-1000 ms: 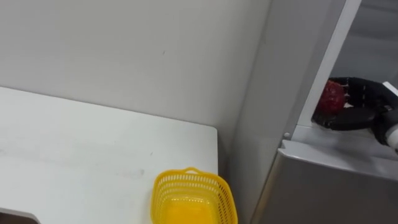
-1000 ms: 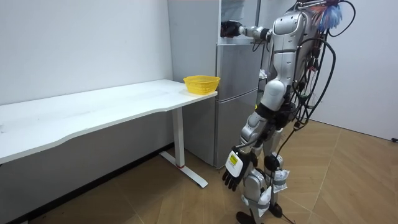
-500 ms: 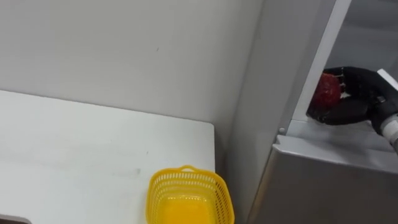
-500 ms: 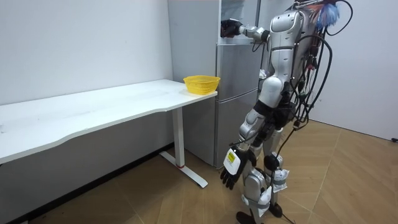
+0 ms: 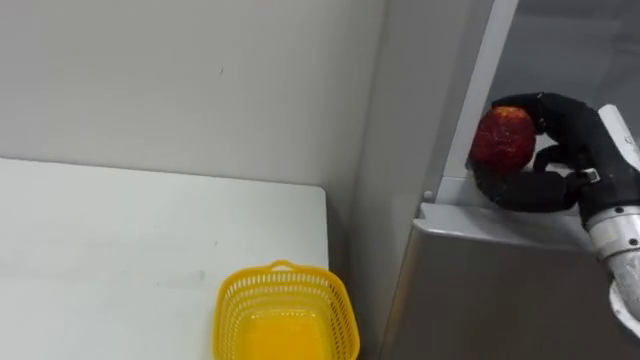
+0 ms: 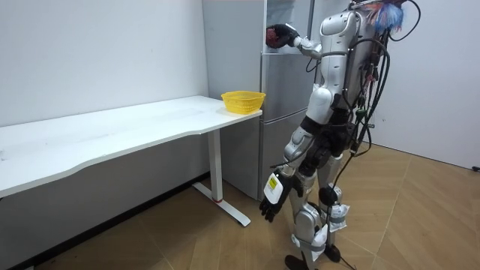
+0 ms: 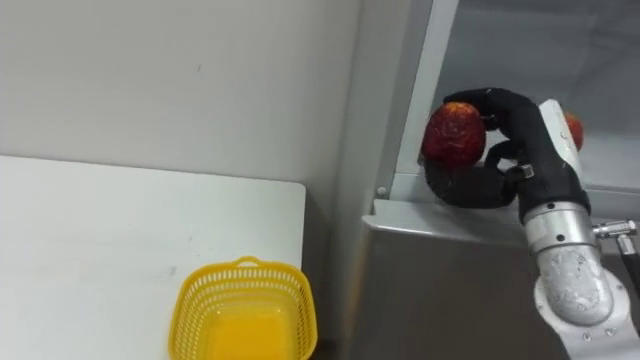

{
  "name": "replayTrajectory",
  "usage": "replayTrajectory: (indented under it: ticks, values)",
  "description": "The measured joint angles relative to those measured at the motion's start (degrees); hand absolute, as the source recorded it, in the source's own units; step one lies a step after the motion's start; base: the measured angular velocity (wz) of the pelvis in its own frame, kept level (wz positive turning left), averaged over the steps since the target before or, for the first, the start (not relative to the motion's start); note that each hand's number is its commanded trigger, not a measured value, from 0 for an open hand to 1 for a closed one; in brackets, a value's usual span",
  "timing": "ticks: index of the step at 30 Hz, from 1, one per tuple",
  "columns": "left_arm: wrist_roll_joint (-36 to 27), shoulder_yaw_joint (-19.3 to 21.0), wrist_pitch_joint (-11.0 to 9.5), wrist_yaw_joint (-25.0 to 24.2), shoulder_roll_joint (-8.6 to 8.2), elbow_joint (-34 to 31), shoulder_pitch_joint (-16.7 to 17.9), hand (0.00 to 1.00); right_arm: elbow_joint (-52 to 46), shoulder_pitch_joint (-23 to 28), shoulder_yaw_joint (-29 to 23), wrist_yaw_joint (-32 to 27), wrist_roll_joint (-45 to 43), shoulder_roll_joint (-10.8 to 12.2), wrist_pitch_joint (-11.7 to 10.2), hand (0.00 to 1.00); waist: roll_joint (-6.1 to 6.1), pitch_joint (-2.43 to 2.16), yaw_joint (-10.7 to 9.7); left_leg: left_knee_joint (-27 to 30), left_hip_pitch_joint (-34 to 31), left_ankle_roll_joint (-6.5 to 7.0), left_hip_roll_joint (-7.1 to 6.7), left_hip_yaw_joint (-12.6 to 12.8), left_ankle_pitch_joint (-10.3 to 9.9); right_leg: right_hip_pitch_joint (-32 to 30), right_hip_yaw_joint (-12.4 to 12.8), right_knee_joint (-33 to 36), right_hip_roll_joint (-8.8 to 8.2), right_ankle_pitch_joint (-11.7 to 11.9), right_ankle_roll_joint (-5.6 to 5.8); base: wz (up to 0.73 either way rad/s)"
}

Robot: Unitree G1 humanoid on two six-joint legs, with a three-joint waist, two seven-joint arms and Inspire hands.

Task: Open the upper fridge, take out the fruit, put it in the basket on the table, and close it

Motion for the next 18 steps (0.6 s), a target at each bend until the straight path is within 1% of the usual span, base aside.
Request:
replayTrajectory:
  ticks: [1,4,5,7,8,10,11,13,16,18]
  values:
    - [-0.1,0.0,0.0,0.5,-0.15,-0.4,0.3,0.0,-1.7,1.3,0.0,-1.1,-0.1,0.8,0.0,1.0,0.29,-0.11,-0.1,-0.1,0.0,0.0,0.0,0.0,0.0,0.0,-0.2,0.0,-0.02,0.0,0.0,0.0]
    - [-0.1,0.1,-0.2,0.9,-0.44,-0.4,0.6,0.0,-5.5,3.2,-0.1,-2.6,-0.2,1.8,0.0,1.0,0.8,-0.06,-0.2,-0.3,-0.1,0.0,-0.03,-0.1,0.0,-0.1,-0.4,0.0,-0.06,0.0,0.01,0.01]
    - [-0.2,0.1,-0.4,0.9,-0.56,-0.3,0.9,0.0,-7.8,4.1,-0.1,-3.2,0.1,2.1,0.0,1.0,0.96,-0.04,-0.6,-0.3,-0.1,0.01,-0.03,-0.2,0.0,0.0,-0.4,0.0,-0.07,0.0,0.0,0.0]
    - [-0.8,0.1,-0.8,1.1,-0.88,0.6,1.2,0.0,-11.1,5.0,-0.1,-4.4,0.0,3.0,-0.4,1.0,1.27,0.16,-1.0,-0.1,0.1,0.01,-0.03,-0.2,0.0,0.3,-0.4,-0.1,-0.06,0.0,0.01,0.0]
    - [-1.0,0.1,-0.9,1.1,-1.26,1.0,1.5,0.0,-13.5,5.3,-0.1,-5.4,0.0,4.0,-0.6,1.0,1.48,0.3,-1.4,-0.1,0.1,0.0,-0.04,-0.2,0.0,0.3,-0.5,-0.1,-0.06,0.0,0.01,0.0]
    - [-1.0,0.0,-0.9,1.2,-2.11,1.2,1.5,0.0,-17.6,6.2,0.0,-7.3,-0.4,4.3,-2.1,1.0,1.67,0.45,-1.4,-0.1,-0.1,0.01,-0.08,-0.2,0.0,0.1,-0.4,-0.1,-0.07,0.0,0.01,0.0]
    - [-1.0,0.0,-0.9,1.2,-2.23,1.2,1.6,0.0,-18.1,6.1,0.0,-7.4,-1.0,4.3,-2.4,1.0,1.65,0.42,-1.4,-0.1,-0.2,0.01,-0.09,-0.2,0.0,-0.1,-0.4,-0.1,-0.06,0.0,0.01,0.0]
    - [-1.1,-0.1,-1.3,1.3,-2.26,1.2,1.5,0.0,-20.3,6.2,0.2,-7.7,-4.0,4.3,-3.4,1.0,1.5,0.35,-1.4,0.0,-0.6,-0.03,-0.11,0.0,0.0,-0.3,-0.3,-0.3,0.0,0.0,0.01,0.0]
    - [-1.1,-0.1,-1.6,1.9,-2.25,1.5,1.2,0.0,-22.2,6.5,0.3,-7.7,-6.8,4.3,-3.8,1.0,1.43,0.35,-1.3,0.0,-0.5,-0.03,-0.27,0.2,0.0,-0.3,0.3,-0.3,0.13,0.0,-0.01,0.0]
    - [-1.1,-0.7,-2.2,2.2,-2.24,2.2,1.0,0.0,-22.9,6.6,1.0,-7.3,-7.7,4.9,-4.8,1.0,1.37,0.36,-1.2,0.0,-0.5,-0.03,-0.14,0.2,0.0,-0.4,0.4,-0.3,0.1,0.0,0.0,0.0]
